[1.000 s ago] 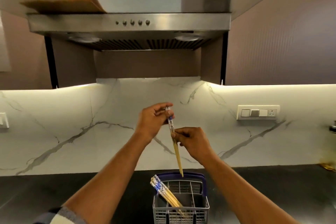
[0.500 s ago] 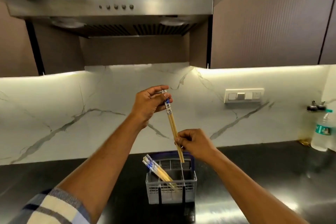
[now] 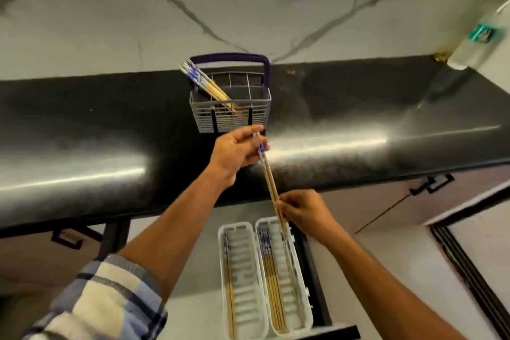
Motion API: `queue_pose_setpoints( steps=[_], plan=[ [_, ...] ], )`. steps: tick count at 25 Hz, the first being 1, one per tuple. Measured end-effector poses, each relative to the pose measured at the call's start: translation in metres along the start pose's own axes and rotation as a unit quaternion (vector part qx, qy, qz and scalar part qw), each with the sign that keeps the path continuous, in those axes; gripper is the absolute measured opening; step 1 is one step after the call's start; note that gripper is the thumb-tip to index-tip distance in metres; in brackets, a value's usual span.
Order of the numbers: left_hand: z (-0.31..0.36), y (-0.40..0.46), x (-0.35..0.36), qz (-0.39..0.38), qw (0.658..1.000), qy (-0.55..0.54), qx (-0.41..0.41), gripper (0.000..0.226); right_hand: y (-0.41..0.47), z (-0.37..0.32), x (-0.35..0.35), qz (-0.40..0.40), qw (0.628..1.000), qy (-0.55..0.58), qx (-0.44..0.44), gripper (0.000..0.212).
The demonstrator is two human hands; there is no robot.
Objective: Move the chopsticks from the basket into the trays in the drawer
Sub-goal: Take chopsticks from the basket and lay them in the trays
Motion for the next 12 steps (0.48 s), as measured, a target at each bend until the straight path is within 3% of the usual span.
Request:
queue_pose_setpoints(
  steps=[6, 9, 12],
  plan=[
    [-0.123, 0.005, -0.003, 0.007, 0.996, 0.010, -0.091, 0.029, -0.056, 0.062, 0.051, -0.040, 0.991, 0.001, 0.126, 0.015],
    [-0.157, 0.002, -0.008, 0.032, 0.991, 0.012, -0.127, 0.030, -0.063, 0.075, 0.067, -0.016, 0.990, -0.002, 0.143, 0.011],
    [-0.177, 0.002, -0.011, 0.043, 0.984, 0.013, -0.171, 0.030, -0.066, 0.086, 0.081, -0.048, 0.983, -0.045, 0.169, 0.016]
  ],
)
Point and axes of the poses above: each hand's wrist, its own y-axis towards the middle knuckle, its own x-axis out of the palm, z = x × y, the point moved 2 cm from there along y, towards the middle knuckle, and after that the axes turned 15 degrees about -x, right-handed, at the moved point
